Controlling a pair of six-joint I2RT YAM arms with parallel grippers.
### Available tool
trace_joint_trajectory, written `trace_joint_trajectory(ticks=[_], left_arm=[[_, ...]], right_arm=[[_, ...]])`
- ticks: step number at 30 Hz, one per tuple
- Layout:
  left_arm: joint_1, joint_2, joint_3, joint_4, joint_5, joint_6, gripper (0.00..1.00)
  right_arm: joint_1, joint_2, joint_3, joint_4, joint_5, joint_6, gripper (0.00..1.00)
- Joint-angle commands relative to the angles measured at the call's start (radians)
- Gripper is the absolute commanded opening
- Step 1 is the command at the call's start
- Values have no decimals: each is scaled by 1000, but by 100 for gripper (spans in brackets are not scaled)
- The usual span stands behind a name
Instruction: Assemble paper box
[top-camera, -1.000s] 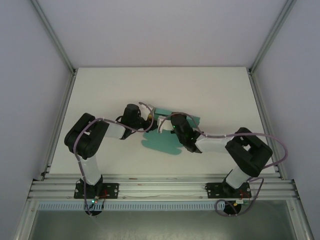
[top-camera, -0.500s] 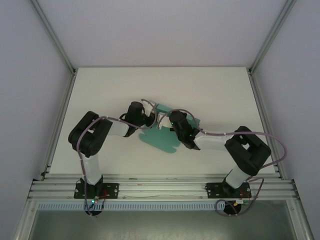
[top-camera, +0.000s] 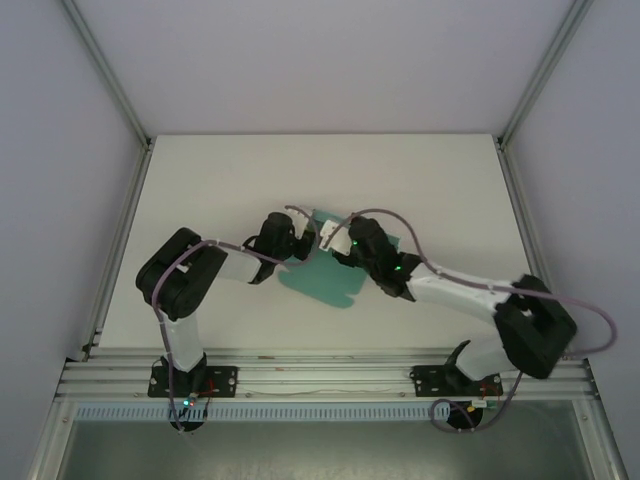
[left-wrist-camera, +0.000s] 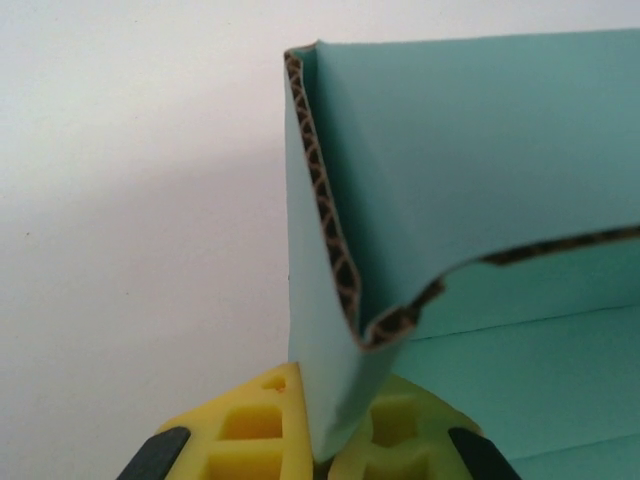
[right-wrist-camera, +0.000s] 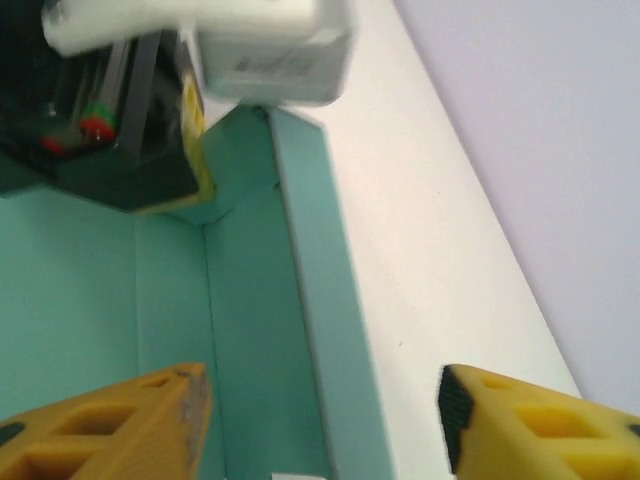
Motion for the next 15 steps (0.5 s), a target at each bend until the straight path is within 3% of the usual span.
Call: trace_joint_trajectory(ticks=[1, 5, 9, 11, 15], left_arm=[[-3, -36, -29, 62, 7, 18, 0], [-9, -50, -67, 111, 64, 30, 0], [-28, -52, -84, 126, 65, 43, 0], [-30, -49, -81, 111, 71, 47, 0], [-32, -44, -72, 87, 53, 50, 0]], right_arm=[[-72, -97, 62, -164, -205, 279, 74], [-217, -49, 161, -242, -455, 497, 76], [-295, 151, 379, -402, -601, 624, 72], [-320, 261, 504, -524, -715, 586, 67], [-321, 429, 659, -705, -801, 492, 61]])
